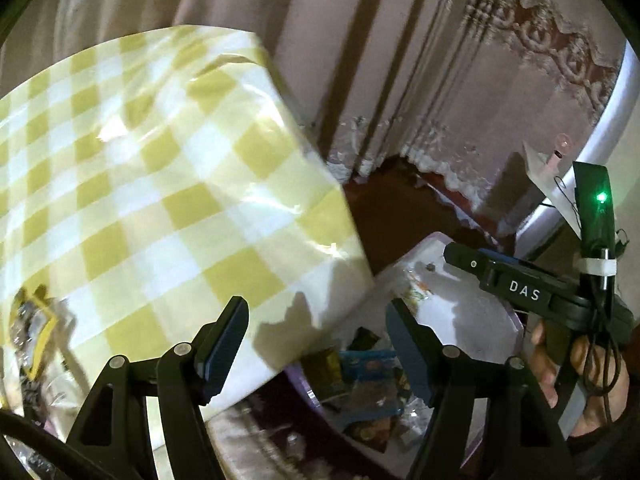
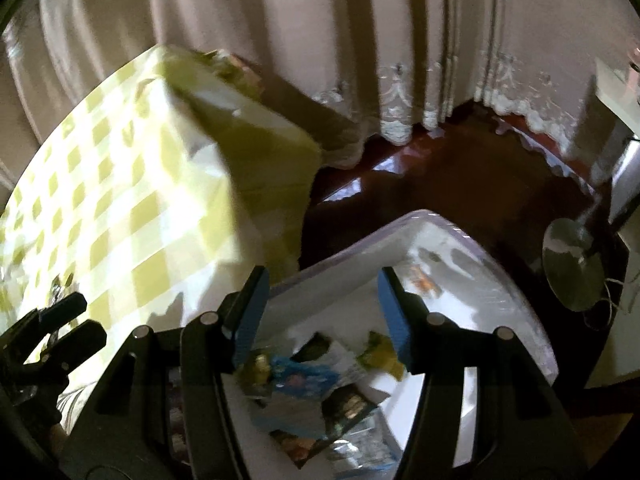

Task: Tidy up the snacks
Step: 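Move both open tools back to the snacks on the table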

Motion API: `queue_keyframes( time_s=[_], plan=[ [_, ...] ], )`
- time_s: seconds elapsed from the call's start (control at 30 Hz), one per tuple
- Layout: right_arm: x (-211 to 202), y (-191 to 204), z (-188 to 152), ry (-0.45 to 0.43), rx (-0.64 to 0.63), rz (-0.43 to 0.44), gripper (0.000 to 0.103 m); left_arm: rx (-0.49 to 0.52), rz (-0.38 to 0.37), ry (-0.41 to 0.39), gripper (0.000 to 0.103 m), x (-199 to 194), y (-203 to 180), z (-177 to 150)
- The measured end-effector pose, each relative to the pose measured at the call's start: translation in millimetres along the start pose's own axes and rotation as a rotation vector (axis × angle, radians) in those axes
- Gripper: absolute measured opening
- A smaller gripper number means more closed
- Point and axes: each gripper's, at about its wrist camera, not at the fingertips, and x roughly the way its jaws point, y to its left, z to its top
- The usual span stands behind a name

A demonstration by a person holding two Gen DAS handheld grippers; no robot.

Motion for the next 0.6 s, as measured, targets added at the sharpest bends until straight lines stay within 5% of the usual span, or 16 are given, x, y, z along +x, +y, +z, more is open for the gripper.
queue_keyframes(
  time_s=[0.6],
  plan=[
    [3, 122, -22, 0.065, -0.186, 0.172, 0.062, -0.276, 0.136, -0.094, 0.071, -64, 124, -37]
  ],
)
